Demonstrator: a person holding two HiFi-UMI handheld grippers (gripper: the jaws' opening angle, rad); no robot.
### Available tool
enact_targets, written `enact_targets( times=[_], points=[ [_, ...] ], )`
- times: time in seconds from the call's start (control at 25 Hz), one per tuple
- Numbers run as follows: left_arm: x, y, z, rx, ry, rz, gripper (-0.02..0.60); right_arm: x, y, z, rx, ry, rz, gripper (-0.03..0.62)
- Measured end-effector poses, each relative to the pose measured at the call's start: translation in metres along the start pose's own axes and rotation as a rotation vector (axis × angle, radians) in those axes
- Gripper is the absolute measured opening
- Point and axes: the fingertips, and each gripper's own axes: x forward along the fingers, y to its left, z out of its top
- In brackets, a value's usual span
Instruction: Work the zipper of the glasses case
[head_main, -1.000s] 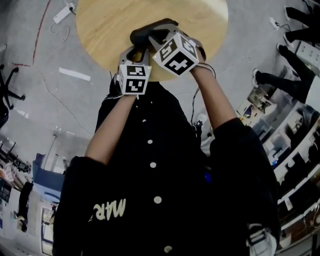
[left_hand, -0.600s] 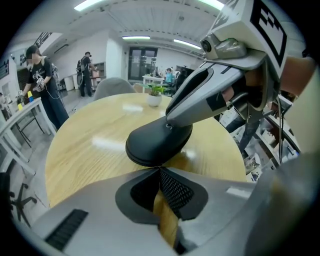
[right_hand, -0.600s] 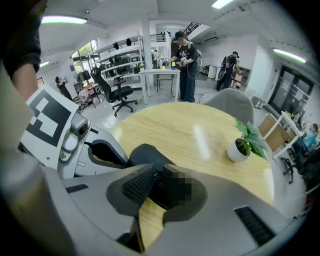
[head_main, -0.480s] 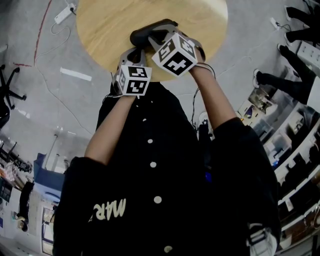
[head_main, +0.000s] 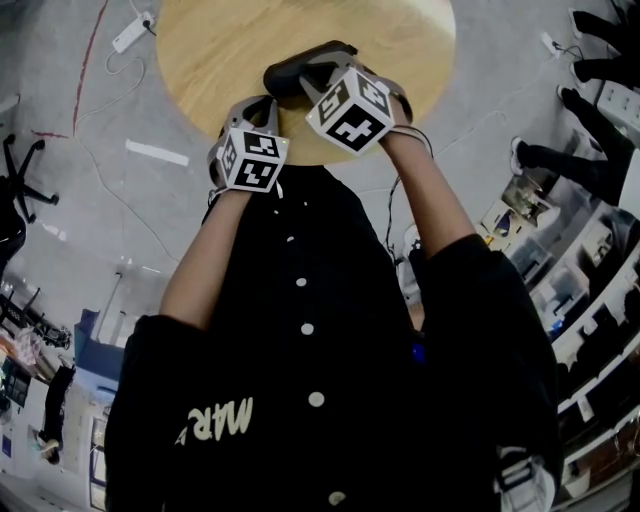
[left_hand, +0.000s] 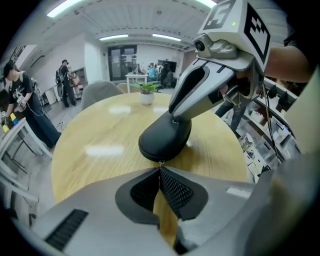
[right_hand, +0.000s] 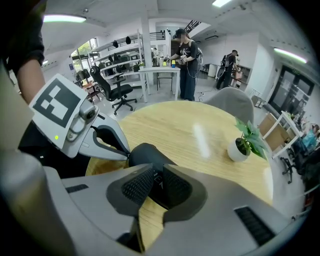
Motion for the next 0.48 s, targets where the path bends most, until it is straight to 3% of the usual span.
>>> enact_targets(
  times=[0.48],
  points=[
    [-0.001, 0.024, 0.006, 0.249, 0.055, -0.087, 0.008, 0.000, 0.001, -0.001, 0.001, 0.049, 0.017, 0.063]
  ],
)
